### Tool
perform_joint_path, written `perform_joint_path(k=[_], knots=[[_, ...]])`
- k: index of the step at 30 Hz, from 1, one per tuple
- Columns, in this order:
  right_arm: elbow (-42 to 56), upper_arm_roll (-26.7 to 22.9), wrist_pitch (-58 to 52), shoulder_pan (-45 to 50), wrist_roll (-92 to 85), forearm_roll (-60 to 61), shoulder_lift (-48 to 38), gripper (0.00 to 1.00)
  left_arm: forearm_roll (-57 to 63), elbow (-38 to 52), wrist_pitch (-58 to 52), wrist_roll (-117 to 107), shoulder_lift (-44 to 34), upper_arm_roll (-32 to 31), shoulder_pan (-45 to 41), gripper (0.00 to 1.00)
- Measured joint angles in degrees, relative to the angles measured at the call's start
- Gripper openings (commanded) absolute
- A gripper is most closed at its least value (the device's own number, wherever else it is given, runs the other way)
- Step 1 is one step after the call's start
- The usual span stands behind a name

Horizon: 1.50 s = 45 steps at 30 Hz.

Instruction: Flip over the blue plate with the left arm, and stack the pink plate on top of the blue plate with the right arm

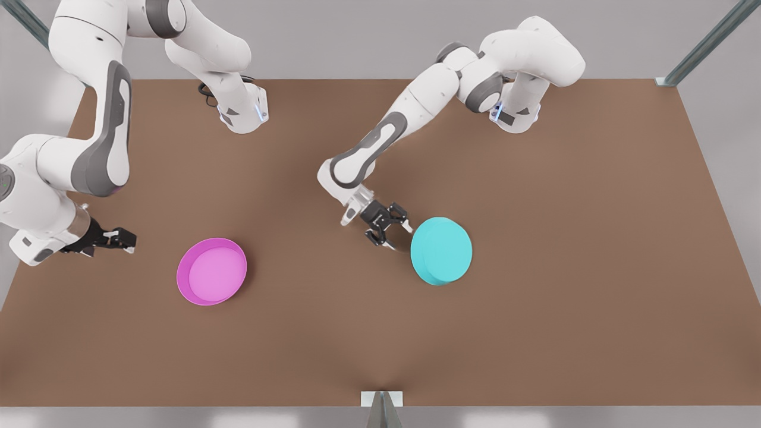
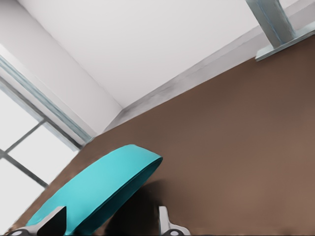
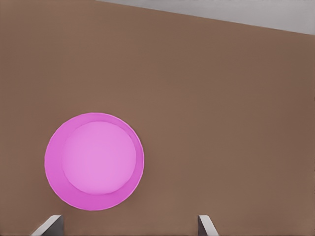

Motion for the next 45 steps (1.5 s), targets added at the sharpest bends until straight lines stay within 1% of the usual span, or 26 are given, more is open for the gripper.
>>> perform_joint_path(k=[2,3,4,5,6,8,9,10,12,13,14,15,16,18,23,28,34,35,36,37,38,39,40,41,42,45], knots=[[-0.48,0.04,-0.44,0.27,0.27,0.18,-0.27,1.0,-7.32,7.41,5.51,-8.65,0.25,-4.7,0.1,1.0],[-1.16,0.05,-0.3,0.03,-0.48,0.79,-0.27,1.0,-11.14,10.64,11.88,-19.45,-0.88,-6.41,0.66,1.0],[-3.18,0.05,0.7,-0.84,-1.85,1.28,-0.22,1.0,-15.53,12.74,16.5,-26.0,-3.84,-6.5,2.57,1.0],[-5.49,0.04,2.88,-1.95,-4.18,1.57,0.23,1.0,-21.49,12.78,18.09,-27.04,-10.34,-6.44,8.93,1.0],[-10.55,0.04,7.09,-2.8,-6.4,1.95,-0.32,1.0,-28.03,12.03,17.09,-23.43,-16.45,-6.85,15.17,1.0],[-14.87,0.01,8.45,-3.76,-7.38,1.98,0.21,1.0,-40.06,11.96,5.66,-0.88,-21.36,-6.66,26.66,1.0],[-14.43,-0.73,8.67,-4.36,-8.02,1.21,2.42,1.0,-45.11,11.89,-1.6,14.92,-23.31,-6.46,33.73,1.0],[-14.69,-2.18,11.3,-4.55,-13.97,1.83,4.01,1.0,-48.99,11.95,-8.66,33.28,-24.28,-6.06,39.36,1.0],[-16.51,-5.47,14.61,-4.25,-20.04,7.34,5.88,1.0,-53.95,11.92,-15.97,62.08,-27.45,-5.23,49.04,1.0],[-17.21,-6.16,15.26,-4.18,-24.84,9.58,7.39,1.0,-55.28,11.3,-17.72,73.89,-31.01,-2.18,51.17,1.0],[-17.98,-6.12,15.42,-4.03,-26.83,11.15,8.17,1.0,-56.03,1.2,-15.5,78.92,-38.62,-1.75,53.58,1.0],[-18.31,-6.11,15.86,-3.92,-27.21,13.27,8.9,1.0,-56.16,-11.96,-8.33,83.43,-47.62,-1.47,53.5,1.0],[-18.2,-6.11,17.55,-3.93,-27.24,16.56,10.44,1.0,-56.18,-19.53,-4.38,89.42,-52.43,1.94,53.49,1.0],[-16.9,-6.07,19.19,-3.49,-32.6,24.06,14.74,1.0,-56.23,-19.29,-5.65,96.19,-52.58,3.4,53.51,1.0],[-11.25,-5.4,20.21,0.06,-35.66,28.63,21.05,1.0,-56.01,-19.24,-7.01,96.21,-52.34,4.22,53.37,1.0],[-10.86,-6.28,21.6,0.45,-38.3,29.3,23.42,1.0,-55.96,-19.24,-6.7,96.25,-52.35,5.16,53.48,1.0],[-12.87,-6.33,21.7,0.34,-40.51,29.19,23.29,1.0,-55.92,-19.24,-6.81,96.33,-52.34,5.2,53.5,1.0],[-12.89,-6.37,21.78,0.37,-40.76,29.19,23.36,0.9,-55.91,-19.24,-6.94,96.33,-52.35,5.17,53.48,1.0],[-12.8,-6.37,21.95,0.3,-40.77,29.19,23.54,0.74,-55.91,-19.24,-6.94,96.39,-52.34,5.16,53.47,1.0],[-12.8,-6.37,21.88,0.29,-40.77,29.19,23.55,0.68,-55.92,-19.24,-6.7,96.41,-52.25,5.16,53.48,1.0],[-12.72,-6.37,21.83,0.37,-40.59,29.19,23.55,0.68,-55.95,-19.24,-6.81,96.34,-52.17,5.09,53.48,1.0],[-12.71,-6.37,21.82,0.37,-40.36,29.19,23.55,0.64,-56.03,-19.24,-6.93,96.36,-52.16,5.07,53.44,1.0],[-12.71,-6.37,21.71,0.37,-40.0,29.19,23.55,0.57,-56.11,-19.24,-6.86,96.34,-52.24,5.07,53.44,1.0],[-12.73,-6.37,21.78,0.37,-40.22,29.19,23.55,0.56,-56.16,-19.24,-6.85,96.25,-52.25,5.07,53.39,1.0],[-12.8,-6.37,21.95,0.43,-40.56,29.19,23.55,0.49,-56.19,-19.24,-6.85,96.24,-52.25,5.15,53.41,1.0],[-12.71,-6.37,21.7,0.46,-40.51,29.19,23.46,0.49,-56.17,-19.24,-6.85,96.16,-52.16,5.16,53.47,1.0]])
